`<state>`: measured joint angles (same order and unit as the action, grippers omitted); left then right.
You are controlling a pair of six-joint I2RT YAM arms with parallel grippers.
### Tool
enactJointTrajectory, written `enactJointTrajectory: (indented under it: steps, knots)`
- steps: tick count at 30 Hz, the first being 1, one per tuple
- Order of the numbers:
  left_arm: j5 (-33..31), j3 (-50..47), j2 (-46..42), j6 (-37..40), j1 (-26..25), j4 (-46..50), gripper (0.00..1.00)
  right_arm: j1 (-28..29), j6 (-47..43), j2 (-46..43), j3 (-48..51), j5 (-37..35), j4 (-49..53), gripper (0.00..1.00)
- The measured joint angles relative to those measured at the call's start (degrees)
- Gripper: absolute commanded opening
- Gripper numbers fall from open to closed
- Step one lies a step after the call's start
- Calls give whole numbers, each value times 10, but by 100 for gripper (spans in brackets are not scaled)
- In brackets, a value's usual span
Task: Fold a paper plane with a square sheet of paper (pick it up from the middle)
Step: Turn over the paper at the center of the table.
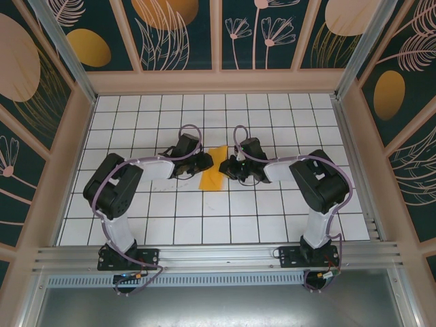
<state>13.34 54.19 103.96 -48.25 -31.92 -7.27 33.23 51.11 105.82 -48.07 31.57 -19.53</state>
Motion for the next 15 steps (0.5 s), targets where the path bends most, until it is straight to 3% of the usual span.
enactJointTrajectory:
  steps: [4,8,15]
  knots:
    - [-23,-17,-78,-3,0,-3,35,0,-18,-14,-2,-2,12,8]
    - [-68,-54,-171,-11,0,-19,38,1,-69,-57,-36,-37,99,6]
    - [-169,-150,-290,-38,0,-33,49,16,-176,-143,-172,-216,323,7]
